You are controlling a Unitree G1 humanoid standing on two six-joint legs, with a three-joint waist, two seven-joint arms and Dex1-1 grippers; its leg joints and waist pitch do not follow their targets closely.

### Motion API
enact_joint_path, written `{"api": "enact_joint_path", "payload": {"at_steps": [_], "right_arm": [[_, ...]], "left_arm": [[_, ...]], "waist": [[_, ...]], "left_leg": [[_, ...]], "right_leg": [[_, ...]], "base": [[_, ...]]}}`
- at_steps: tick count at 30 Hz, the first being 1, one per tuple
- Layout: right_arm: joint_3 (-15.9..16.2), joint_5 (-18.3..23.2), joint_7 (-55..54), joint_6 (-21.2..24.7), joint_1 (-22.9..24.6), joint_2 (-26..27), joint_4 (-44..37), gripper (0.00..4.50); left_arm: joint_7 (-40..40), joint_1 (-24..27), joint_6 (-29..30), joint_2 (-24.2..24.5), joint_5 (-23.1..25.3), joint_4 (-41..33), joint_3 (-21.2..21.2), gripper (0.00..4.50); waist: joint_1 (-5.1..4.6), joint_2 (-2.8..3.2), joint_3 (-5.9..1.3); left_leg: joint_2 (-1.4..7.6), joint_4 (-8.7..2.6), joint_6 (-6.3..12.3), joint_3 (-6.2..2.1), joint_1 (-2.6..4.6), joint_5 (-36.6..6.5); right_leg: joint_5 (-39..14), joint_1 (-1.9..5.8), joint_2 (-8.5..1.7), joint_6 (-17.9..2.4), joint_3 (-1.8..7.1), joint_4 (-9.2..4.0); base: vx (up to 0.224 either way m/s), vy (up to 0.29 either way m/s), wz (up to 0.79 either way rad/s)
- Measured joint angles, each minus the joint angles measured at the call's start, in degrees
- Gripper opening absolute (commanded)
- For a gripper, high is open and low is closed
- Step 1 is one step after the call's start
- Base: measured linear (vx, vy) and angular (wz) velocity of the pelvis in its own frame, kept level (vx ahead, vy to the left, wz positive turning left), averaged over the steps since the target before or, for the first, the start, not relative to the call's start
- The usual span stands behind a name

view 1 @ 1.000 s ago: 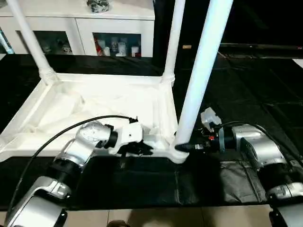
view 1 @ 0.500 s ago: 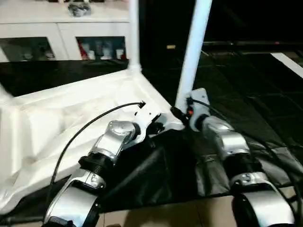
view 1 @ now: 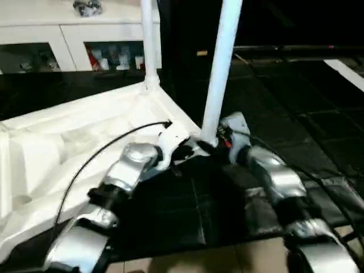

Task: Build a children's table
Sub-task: Rotate leg to tighten

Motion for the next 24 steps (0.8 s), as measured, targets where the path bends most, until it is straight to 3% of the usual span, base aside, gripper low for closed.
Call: {"api": "enact_joint_path", "payload": {"at_steps": [5,15,19,24], "right_arm": [[1.58,3.17,12.74,0.29,2.75,-6.84,-4.4,4.43],[1.85,5.42,26.48,-1.39,2.8,-14.69,-5.84,4.43],[4.2,5.17,28.8,-2.71,2.21,-14.05,-4.53,4.43],[5.23,5.19,30.65,-3.23,1.16,-13.22,-3.31,4.06]], "left_arm": [[-7.35,0.77,-3.92,4.49,-0.57,-0.28,-0.31,0.0],[-20.54,2.61,-11.34,9.88,-1.92,-2.91,-3.95,0.0],[-24.05,3.49,-13.02,10.99,-2.19,-4.23,-4.79,0.0],[-26.49,4.28,-14.26,11.03,-3.23,-5.26,-5.83,0.0]], "waist": [[0.47,-0.05,0.04],[3.26,-0.07,0.05],[3.45,-0.07,0.04],[4.06,-0.08,0.04]], "left_leg": [[0.01,0.12,0.06,0.0,-0.01,0.0],[0.02,0.25,0.13,0.0,0.04,-0.07],[0.03,0.32,0.09,0.0,0.07,-0.08],[0.02,0.38,0.1,0.02,0.05,-0.08]], "right_leg": [[0.01,-0.06,-0.01,-0.01,-0.01,0.0],[0.0,-0.06,-0.03,-0.01,-0.02,0.04],[0.02,-0.03,-0.05,-0.03,-0.02,0.08],[0.01,0.07,-0.09,-0.02,-0.02,0.06]], "base": [[0.0,0.0,0.0],[0.0,0.0,0.0],[0.0,0.0,0.0],[0.0,0.0,0.0]]}}
